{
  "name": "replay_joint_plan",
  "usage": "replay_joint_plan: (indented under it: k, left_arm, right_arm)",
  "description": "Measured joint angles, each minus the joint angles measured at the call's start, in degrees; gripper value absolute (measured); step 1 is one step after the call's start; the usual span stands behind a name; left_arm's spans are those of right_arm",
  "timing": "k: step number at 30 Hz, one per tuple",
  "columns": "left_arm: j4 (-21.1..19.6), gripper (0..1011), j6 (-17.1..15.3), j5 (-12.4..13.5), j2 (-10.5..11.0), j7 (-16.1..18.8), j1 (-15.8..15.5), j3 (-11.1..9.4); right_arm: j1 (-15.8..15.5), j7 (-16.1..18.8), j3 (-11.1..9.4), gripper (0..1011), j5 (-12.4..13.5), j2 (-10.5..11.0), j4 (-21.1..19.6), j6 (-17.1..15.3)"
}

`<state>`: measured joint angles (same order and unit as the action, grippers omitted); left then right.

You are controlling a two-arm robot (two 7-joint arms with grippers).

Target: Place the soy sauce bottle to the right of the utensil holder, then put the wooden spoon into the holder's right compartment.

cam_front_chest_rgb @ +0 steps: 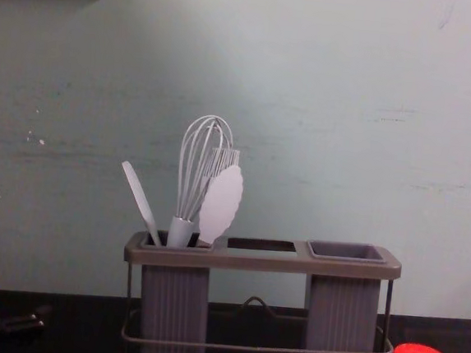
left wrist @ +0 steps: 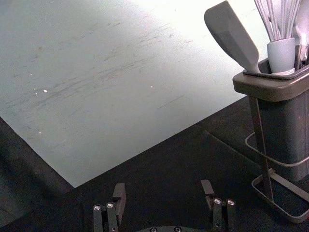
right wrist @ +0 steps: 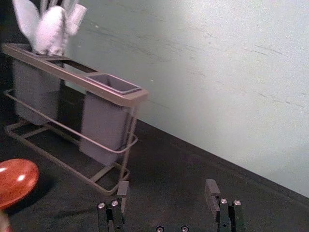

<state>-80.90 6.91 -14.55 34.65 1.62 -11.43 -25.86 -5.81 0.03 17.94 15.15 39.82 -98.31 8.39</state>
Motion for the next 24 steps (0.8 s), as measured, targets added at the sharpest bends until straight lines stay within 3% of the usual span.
replay_joint_plan:
  k: [10, 19, 24]
  left_arm:
    - [0.0, 1011, 0.0, 0.0, 0.0, 0.0, 0.0, 0.0]
    - [0.0, 1011, 0.0, 0.0, 0.0, 0.0, 0.0, 0.0]
    - [0.0, 1011, 0.0, 0.0, 0.0, 0.0, 0.0, 0.0]
  right_arm:
    - [-5.2, 4.7, -2.9, 1002, 2.1, 3.3, -4.0, 2.3]
    - [-10.8, 11.4, -6.2, 1002, 8.2, 5.6, -7.7, 6.0]
    - [-12.4, 13.5, -6.9, 1002, 10.1, 6.0, -9.2, 6.6]
